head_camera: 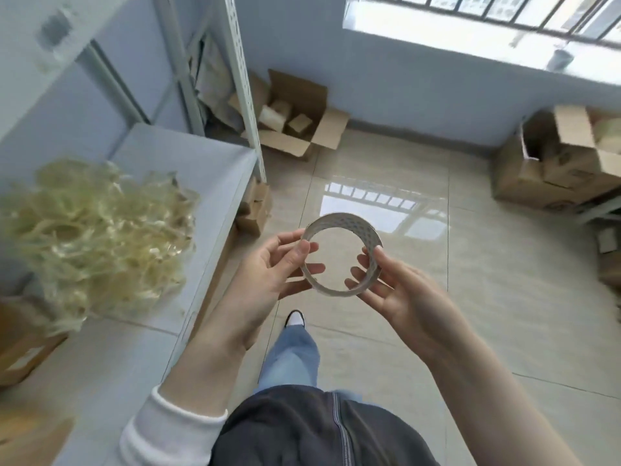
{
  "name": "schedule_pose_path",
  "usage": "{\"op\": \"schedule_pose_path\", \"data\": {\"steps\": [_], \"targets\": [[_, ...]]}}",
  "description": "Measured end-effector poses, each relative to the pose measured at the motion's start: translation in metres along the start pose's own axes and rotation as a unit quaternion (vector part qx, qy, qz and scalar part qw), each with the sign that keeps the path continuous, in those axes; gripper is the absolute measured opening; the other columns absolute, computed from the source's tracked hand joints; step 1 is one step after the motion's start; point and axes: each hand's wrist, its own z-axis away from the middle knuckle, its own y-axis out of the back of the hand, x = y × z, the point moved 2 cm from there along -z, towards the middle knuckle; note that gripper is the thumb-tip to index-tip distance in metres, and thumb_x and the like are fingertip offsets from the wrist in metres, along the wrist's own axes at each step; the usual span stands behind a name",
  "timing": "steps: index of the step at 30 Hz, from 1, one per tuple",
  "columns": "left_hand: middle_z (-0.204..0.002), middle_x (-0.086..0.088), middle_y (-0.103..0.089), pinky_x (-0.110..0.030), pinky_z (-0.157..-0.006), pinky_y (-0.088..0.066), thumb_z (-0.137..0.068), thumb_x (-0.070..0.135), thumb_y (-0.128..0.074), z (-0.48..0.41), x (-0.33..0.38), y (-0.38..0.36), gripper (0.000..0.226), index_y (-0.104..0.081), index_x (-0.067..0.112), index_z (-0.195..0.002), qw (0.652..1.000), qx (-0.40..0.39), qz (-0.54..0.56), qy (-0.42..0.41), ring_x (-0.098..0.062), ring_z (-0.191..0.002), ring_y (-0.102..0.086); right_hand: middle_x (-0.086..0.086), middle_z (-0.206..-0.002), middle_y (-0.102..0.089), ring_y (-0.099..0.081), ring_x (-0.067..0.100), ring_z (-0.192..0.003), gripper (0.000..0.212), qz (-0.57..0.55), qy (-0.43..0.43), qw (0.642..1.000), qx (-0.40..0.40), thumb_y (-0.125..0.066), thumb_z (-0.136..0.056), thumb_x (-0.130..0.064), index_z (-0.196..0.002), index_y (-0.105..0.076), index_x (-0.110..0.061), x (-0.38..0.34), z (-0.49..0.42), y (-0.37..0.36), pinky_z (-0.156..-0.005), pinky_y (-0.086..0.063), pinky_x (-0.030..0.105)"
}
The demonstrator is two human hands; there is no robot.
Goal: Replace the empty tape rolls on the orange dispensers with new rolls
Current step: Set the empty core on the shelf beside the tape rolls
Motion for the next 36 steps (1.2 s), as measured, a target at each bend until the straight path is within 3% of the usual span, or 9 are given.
{"op": "schedule_pose_path", "data": {"steps": [6,12,19,22,24,27,30,33,36], "targets": [[-0.107,-0.002,-0.07,-0.026,-0.075,-0.059,-0.074,0.036,-0.057,-0.08,0.043,0.007,0.049,-0.055,0.014,-0.117,1.0,-0.009,0.0,-0.003,-0.019,-0.089,-0.072,0.006,-0.084,-0.064,-0.069,0.014,-0.071,0.039,-0.015,0.012,1.0,0.007,-0.065,-0.064,-0.021,-0.098,-0.061,-0.002,-0.05,-0.065,-0.031,-0.078,-0.058,0.032],[-0.106,-0.002,-0.07,-0.025,-0.074,-0.059,-0.079,0.033,-0.056,-0.141,0.073,0.001,0.031,-0.058,0.02,-0.108,1.0,-0.007,-0.005,0.005,-0.019,-0.089,-0.072,0.007,-0.085,-0.064,-0.069,0.013,-0.07,0.04,-0.028,0.01,0.999,0.014,-0.064,-0.064,-0.019,-0.099,-0.06,-0.001,-0.095,-0.115,-0.043,-0.077,-0.058,0.031],[-0.107,-0.004,-0.07,-0.025,-0.071,-0.055,-0.08,0.034,-0.055,-0.2,0.117,-0.003,0.034,-0.059,0.022,-0.11,0.996,0.078,0.01,-0.044,-0.015,-0.087,-0.072,0.001,-0.074,-0.07,-0.07,0.012,-0.07,0.033,0.06,0.03,0.997,-0.048,-0.065,-0.066,-0.025,-0.092,-0.064,-0.005,-0.161,-0.179,-0.074,-0.073,-0.059,0.029],[-0.111,-0.008,-0.069,-0.031,-0.078,-0.055,-0.085,0.029,-0.055,-0.218,0.145,0.001,0.038,-0.057,0.012,-0.119,0.985,0.153,0.029,-0.074,-0.017,-0.093,-0.07,0.003,-0.077,-0.072,-0.07,0.017,-0.072,0.071,0.117,0.059,0.987,-0.096,-0.084,-0.042,-0.043,-0.099,-0.064,-0.008,-0.198,-0.204,-0.107,-0.072,-0.059,0.03],[-0.111,-0.006,-0.069,-0.037,-0.086,-0.055,-0.088,0.027,-0.055,-0.224,0.165,0.01,0.037,-0.056,0.011,-0.122,0.974,0.204,0.027,-0.099,-0.016,-0.1,-0.068,0.005,-0.086,-0.072,-0.07,0.02,-0.076,0.094,0.152,0.08,0.975,-0.139,-0.087,-0.026,-0.051,-0.107,-0.062,-0.009,-0.217,-0.219,-0.135,-0.073,-0.059,0.031],[-0.114,0.003,-0.069,-0.035,-0.093,-0.052,-0.08,0.042,-0.056,-0.219,0.195,0.032,0.048,-0.058,0.019,-0.122,0.949,0.284,-0.006,-0.14,-0.006,-0.106,-0.063,0.01,-0.1,-0.071,-0.069,0.023,-0.085,0.097,0.2,0.084,0.949,-0.228,-0.084,-0.031,-0.055,-0.114,-0.059,-0.012,-0.231,-0.235,-0.187,-0.081,-0.056,0.037],[-0.115,0.006,-0.067,-0.033,-0.092,-0.052,-0.079,0.044,-0.057,-0.206,0.221,0.061,0.04,-0.059,0.027,-0.116,0.91,0.375,-0.022,-0.176,-0.002,-0.105,-0.062,0.017,-0.106,-0.067,-0.064,0.027,-0.09,0.086,0.23,0.084,0.922,-0.302,-0.081,-0.043,-0.055,-0.114,-0.059,-0.012,-0.23,-0.242,-0.242,-0.081,-0.056,0.036],[-0.106,-0.001,-0.068,-0.023,-0.076,-0.057,-0.088,0.024,-0.058,-0.198,0.245,0.096,0.017,-0.061,0.02,-0.104,0.856,0.462,0.015,-0.23,0.003,-0.088,-0.065,0.014,-0.106,-0.066,-0.064,0.024,-0.091,0.059,0.245,0.072,0.897,-0.36,-0.066,-0.068,-0.042,-0.116,-0.059,-0.01,-0.224,-0.25,-0.299,-0.077,-0.057,0.03],[-0.096,0.004,-0.067,-0.021,-0.072,-0.057,-0.088,0.017,-0.057,-0.196,0.266,0.136,0.009,-0.061,0.019,-0.095,0.817,0.511,0.049,-0.262,0.006,-0.077,-0.064,0.007,-0.105,-0.071,-0.067,0.023,-0.098,0.045,0.26,0.058,0.868,-0.42,-0.06,-0.079,-0.033,-0.118,-0.059,-0.01,-0.212,-0.258,-0.358,-0.089,-0.051,0.034]]}}
